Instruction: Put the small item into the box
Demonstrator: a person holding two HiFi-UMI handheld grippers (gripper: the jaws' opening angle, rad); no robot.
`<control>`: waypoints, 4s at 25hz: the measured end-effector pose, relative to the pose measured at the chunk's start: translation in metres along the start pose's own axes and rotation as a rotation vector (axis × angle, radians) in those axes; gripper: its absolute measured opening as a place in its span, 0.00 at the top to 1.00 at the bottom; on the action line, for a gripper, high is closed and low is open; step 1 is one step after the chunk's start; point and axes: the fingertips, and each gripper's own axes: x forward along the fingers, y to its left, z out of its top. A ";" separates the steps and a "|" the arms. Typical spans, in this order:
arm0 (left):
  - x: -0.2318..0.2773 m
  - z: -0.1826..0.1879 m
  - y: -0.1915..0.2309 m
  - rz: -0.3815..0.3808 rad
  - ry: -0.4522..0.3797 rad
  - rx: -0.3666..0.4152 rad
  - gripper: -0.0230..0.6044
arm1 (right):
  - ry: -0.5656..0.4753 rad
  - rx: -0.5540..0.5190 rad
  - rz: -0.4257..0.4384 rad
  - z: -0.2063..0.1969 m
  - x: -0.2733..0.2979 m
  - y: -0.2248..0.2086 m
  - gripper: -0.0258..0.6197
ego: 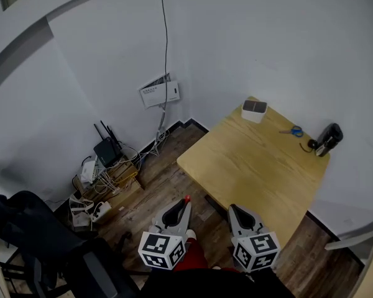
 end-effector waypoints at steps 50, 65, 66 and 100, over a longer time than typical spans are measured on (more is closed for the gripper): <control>0.116 0.072 0.167 -0.094 -0.046 -0.033 0.88 | 0.038 -0.069 -0.169 0.066 0.184 -0.003 0.95; 0.241 0.095 0.113 -0.266 0.022 0.064 0.88 | -0.021 0.058 -0.411 0.086 0.167 -0.131 0.95; 0.249 0.096 0.110 -0.275 0.027 0.069 0.88 | -0.022 0.063 -0.424 0.087 0.166 -0.139 0.95; 0.500 0.081 -0.043 -0.568 0.169 0.239 0.88 | -0.029 0.229 -0.656 0.078 0.160 -0.348 0.95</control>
